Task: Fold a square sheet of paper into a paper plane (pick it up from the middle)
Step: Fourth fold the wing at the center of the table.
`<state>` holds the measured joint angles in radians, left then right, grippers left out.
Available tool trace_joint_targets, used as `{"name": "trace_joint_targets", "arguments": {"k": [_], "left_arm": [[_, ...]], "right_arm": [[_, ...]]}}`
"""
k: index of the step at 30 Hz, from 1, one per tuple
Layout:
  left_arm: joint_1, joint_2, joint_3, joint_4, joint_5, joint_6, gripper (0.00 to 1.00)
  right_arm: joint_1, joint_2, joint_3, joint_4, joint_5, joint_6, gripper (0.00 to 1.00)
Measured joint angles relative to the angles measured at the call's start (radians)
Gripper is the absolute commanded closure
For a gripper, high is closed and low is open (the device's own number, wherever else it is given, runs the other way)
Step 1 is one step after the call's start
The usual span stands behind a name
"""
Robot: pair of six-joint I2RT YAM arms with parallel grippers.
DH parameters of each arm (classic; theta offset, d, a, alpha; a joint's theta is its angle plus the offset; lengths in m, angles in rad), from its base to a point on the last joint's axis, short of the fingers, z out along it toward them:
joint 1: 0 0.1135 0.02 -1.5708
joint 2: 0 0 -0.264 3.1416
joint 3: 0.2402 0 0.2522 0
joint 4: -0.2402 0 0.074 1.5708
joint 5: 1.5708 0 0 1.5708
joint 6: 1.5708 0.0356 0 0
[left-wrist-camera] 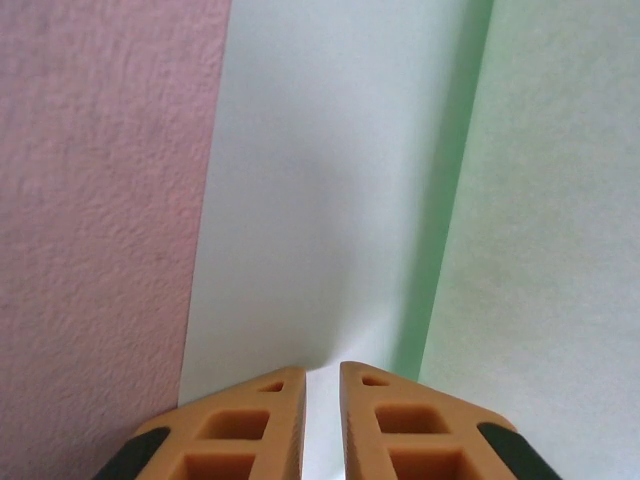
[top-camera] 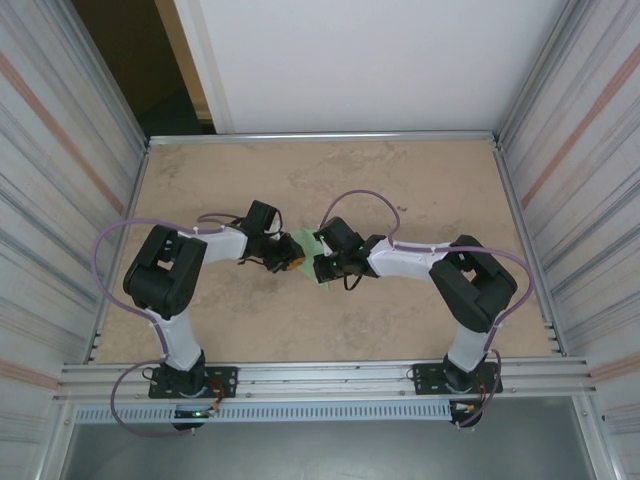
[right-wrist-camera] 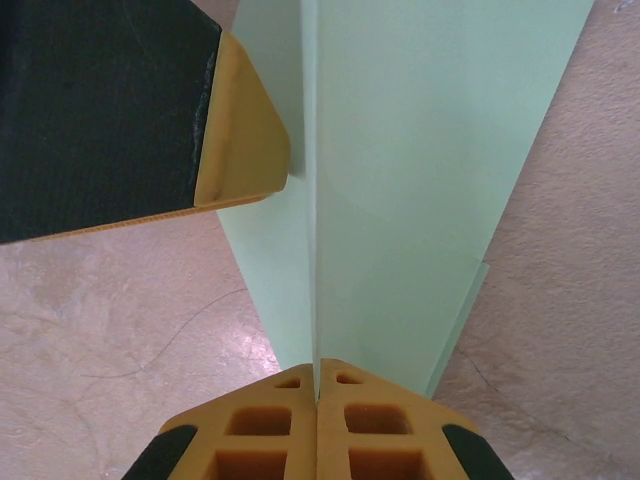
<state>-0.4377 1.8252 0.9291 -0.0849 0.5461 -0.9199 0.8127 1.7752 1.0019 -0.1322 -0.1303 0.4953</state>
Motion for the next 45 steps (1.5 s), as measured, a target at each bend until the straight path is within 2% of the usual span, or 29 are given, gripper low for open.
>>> {"name": "trace_joint_targets", "arguments": {"k": [18,28,45], "left_arm": [[0.000,-0.017,0.000,-0.001,0.000,0.000,0.79],[0.000,-0.042,-0.018,0.041,0.005,0.000,0.79],[-0.002,-0.042,-0.071,0.220,0.060,0.000,0.75]], "right_arm": [[-0.041,0.018,-0.030,0.032,-0.092,0.006,0.94],[-0.086,0.038,-0.072,0.106,-0.198,0.039,0.95],[-0.208,0.068,-0.155,0.280,-0.458,0.117,0.95]]}}
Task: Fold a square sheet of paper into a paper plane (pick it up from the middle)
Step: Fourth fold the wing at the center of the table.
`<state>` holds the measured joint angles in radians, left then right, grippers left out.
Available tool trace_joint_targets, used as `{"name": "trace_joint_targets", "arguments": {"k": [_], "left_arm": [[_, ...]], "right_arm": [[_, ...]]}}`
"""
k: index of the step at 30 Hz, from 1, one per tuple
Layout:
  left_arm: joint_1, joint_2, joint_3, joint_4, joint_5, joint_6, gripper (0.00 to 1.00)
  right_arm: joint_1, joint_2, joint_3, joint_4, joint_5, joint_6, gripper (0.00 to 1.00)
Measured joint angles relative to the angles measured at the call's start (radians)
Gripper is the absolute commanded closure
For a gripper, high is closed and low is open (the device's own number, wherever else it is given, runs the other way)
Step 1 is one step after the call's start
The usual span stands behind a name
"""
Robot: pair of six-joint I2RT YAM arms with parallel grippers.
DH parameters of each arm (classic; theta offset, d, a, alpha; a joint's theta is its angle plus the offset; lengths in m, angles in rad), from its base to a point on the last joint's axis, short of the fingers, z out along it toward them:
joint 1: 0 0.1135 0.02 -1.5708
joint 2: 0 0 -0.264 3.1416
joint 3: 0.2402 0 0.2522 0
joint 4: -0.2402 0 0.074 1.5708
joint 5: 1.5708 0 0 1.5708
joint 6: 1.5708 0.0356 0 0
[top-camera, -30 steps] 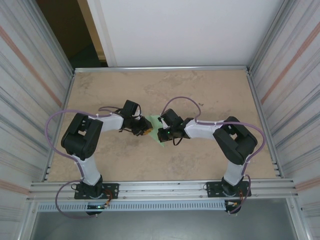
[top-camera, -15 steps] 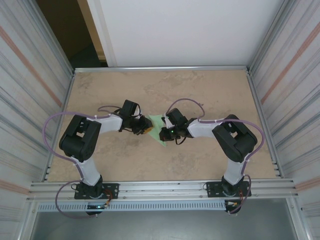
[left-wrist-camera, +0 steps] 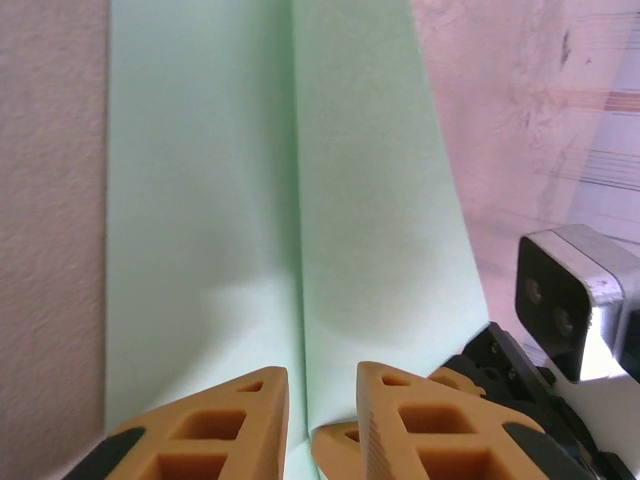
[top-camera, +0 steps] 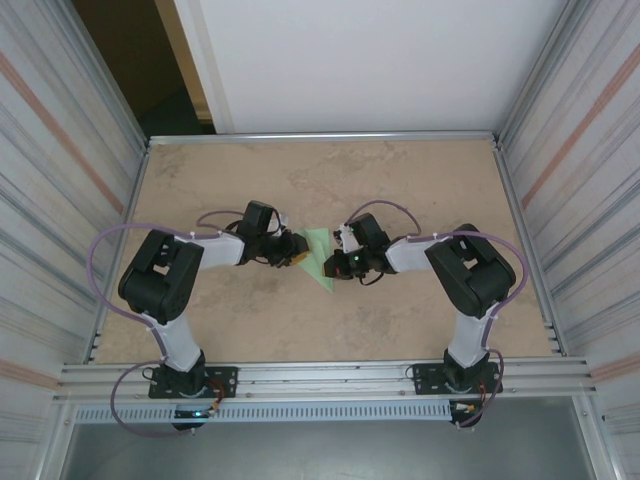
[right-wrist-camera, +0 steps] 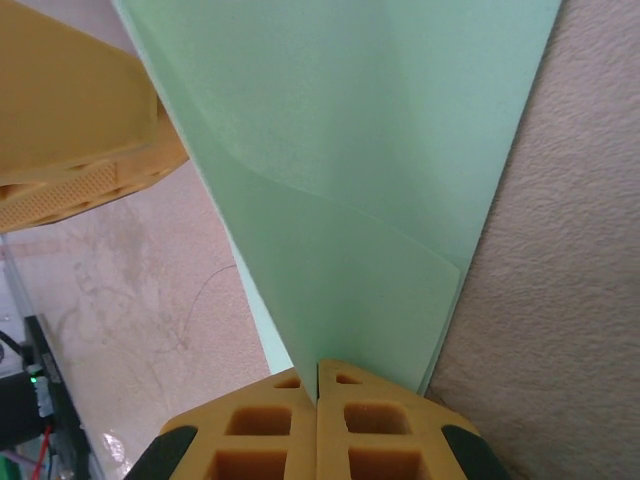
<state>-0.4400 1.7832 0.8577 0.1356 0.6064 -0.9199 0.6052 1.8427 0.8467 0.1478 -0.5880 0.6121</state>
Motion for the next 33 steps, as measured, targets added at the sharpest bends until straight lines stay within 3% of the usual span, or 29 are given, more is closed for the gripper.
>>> {"name": "trace_joint_targets", "arguments": {"k": [20,25,33], "left_arm": [[-0.037,0.044,0.006,0.016,0.019,0.069,0.62],[-0.056,0.055,0.066,-0.101,-0.028,0.098,0.55],[-0.072,0.069,0.121,-0.188,-0.077,0.104,0.53]], "right_arm": [[-0.017,0.020,-0.004,0.026,-0.050,0.010,0.92],[-0.017,0.020,-0.004,0.031,-0.058,0.011,0.87],[-0.018,0.014,-0.006,0.047,-0.080,0.024,0.72]]}}
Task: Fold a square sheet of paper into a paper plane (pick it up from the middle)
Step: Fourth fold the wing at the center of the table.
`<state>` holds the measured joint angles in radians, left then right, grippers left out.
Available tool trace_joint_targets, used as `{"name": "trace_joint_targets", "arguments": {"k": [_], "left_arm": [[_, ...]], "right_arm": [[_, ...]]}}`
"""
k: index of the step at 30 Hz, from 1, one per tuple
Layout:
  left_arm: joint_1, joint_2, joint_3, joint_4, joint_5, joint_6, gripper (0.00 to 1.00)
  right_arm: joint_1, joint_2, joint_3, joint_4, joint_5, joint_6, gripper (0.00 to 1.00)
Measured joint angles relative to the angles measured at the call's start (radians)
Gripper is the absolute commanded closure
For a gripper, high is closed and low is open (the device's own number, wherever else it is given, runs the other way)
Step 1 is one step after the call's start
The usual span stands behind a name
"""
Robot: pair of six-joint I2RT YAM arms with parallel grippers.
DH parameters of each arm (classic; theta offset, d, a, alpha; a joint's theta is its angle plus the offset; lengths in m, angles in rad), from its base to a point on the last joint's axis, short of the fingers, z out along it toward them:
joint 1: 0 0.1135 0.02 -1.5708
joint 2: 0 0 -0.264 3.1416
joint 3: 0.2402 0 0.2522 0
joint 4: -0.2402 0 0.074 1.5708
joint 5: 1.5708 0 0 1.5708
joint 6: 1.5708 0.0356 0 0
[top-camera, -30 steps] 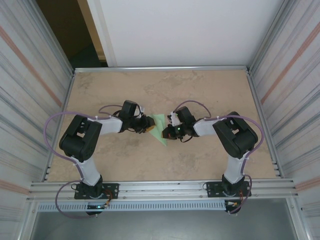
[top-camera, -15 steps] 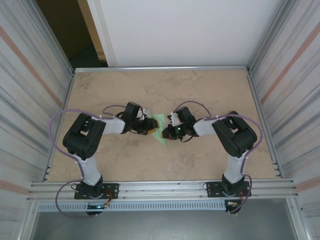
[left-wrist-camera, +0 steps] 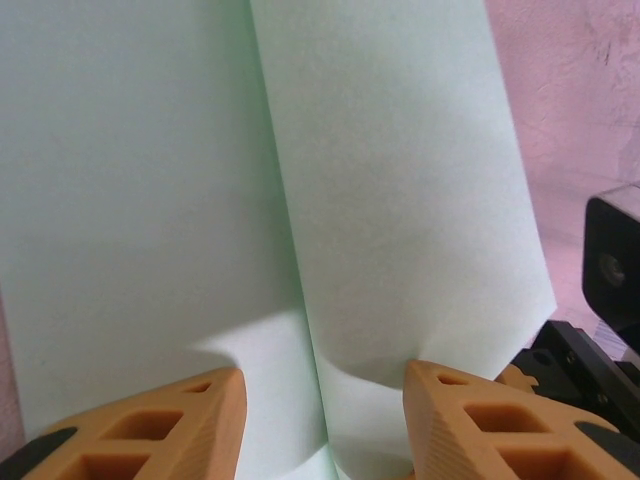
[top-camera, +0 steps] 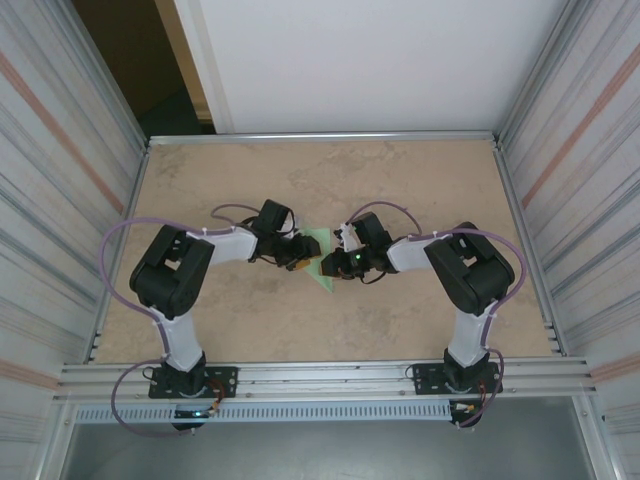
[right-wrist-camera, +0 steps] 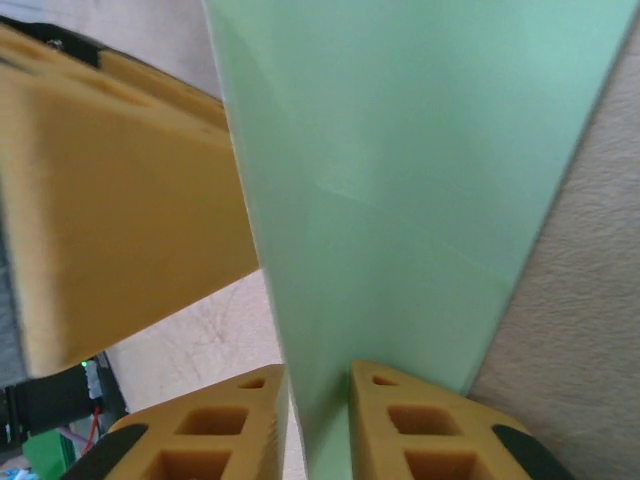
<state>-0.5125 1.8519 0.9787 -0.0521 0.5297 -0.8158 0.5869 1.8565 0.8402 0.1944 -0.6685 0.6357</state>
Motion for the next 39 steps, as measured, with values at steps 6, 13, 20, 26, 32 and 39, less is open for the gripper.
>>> {"name": "trace_joint_targets", "arguments": {"k": [6,13,20,26,32,39], "left_arm": [[0.000,0.018,0.041,-0.063,-0.007,-0.008,0.53],[-0.007,0.039,0.091,-0.140,-0.027,-0.022,0.52],[-0.007,0.060,0.129,-0.196,-0.029,-0.023,0.51],[-0.010,0.072,0.153,-0.229,-0.031,-0.023,0.49],[-0.012,0.084,0.167,-0.251,-0.031,-0.023,0.48],[-0.012,0.093,0.172,-0.259,-0.031,-0.023,0.47]], "right_arm": [[0.000,-0.057,-0.048,0.000,0.048,0.006,0.69],[0.008,-0.077,-0.051,-0.031,0.108,0.001,0.69],[0.033,-0.077,-0.037,-0.050,0.153,0.000,0.74],[0.050,-0.077,-0.036,-0.050,0.180,0.001,0.75],[0.055,-0.077,-0.036,-0.050,0.205,0.005,0.80],[0.054,-0.076,-0.036,-0.052,0.212,0.010,0.84]]}}
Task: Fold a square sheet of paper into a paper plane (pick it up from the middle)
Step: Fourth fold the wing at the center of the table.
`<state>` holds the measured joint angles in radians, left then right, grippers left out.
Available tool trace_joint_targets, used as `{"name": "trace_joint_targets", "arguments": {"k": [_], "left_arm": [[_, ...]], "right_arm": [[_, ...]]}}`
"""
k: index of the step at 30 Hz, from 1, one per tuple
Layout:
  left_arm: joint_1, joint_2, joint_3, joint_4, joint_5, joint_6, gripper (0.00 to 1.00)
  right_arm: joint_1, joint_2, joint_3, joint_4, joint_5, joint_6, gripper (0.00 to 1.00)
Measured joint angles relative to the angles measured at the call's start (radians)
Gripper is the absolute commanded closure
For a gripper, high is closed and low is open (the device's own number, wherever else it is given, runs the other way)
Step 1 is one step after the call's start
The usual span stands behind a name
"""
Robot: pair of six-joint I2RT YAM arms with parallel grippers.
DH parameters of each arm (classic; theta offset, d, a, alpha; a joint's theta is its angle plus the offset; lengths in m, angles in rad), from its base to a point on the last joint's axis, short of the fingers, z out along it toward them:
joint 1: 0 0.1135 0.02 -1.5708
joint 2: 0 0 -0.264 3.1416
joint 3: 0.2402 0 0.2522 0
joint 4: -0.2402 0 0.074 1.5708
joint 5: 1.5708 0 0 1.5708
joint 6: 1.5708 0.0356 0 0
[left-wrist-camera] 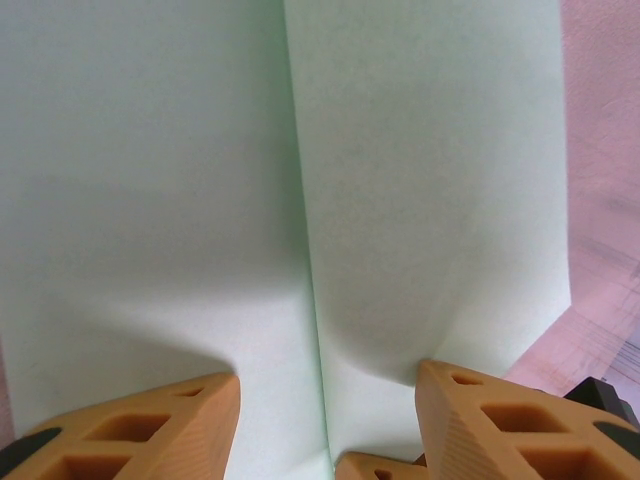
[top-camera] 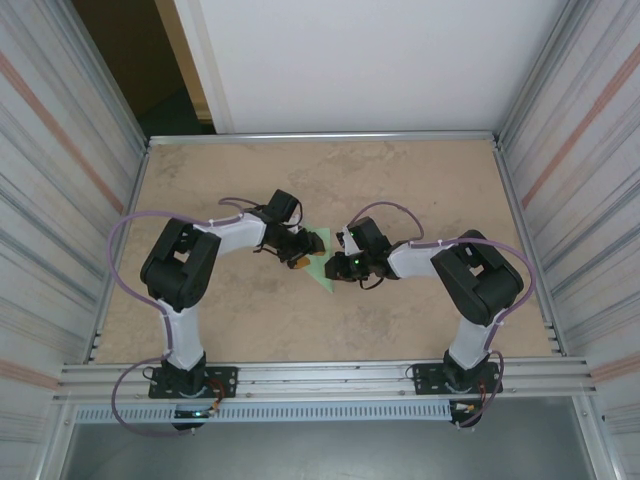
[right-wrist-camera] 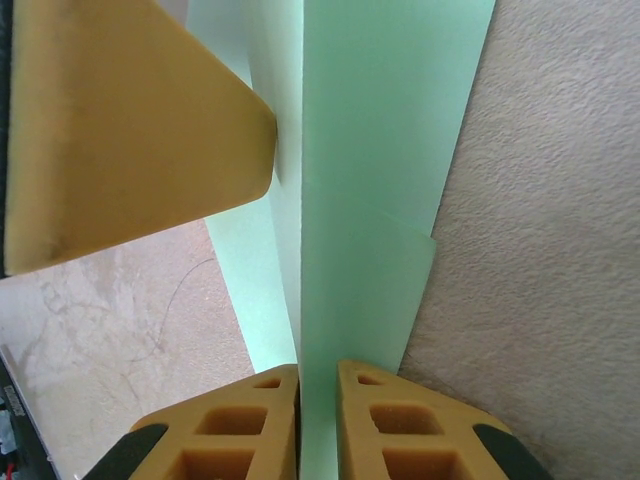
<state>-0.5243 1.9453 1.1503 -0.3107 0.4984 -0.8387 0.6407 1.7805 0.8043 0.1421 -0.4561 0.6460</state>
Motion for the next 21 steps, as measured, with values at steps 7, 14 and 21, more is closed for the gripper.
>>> {"name": "trace_joint_targets", "arguments": {"k": [7,14,21], "left_arm": [[0.000,0.000,0.006,-0.006,0.000,0.000,0.47],[0.000,-0.005,0.013,-0.013,0.001,0.001,0.47],[-0.001,-0.023,-0.010,0.017,-0.001,0.000,0.51]], "right_arm": [[-0.014,0.012,0.000,0.010,-0.021,0.003,0.86],[-0.026,0.023,0.000,0.022,-0.061,0.009,0.88],[-0.034,0.037,0.000,0.043,-0.094,0.009,0.90]]}}
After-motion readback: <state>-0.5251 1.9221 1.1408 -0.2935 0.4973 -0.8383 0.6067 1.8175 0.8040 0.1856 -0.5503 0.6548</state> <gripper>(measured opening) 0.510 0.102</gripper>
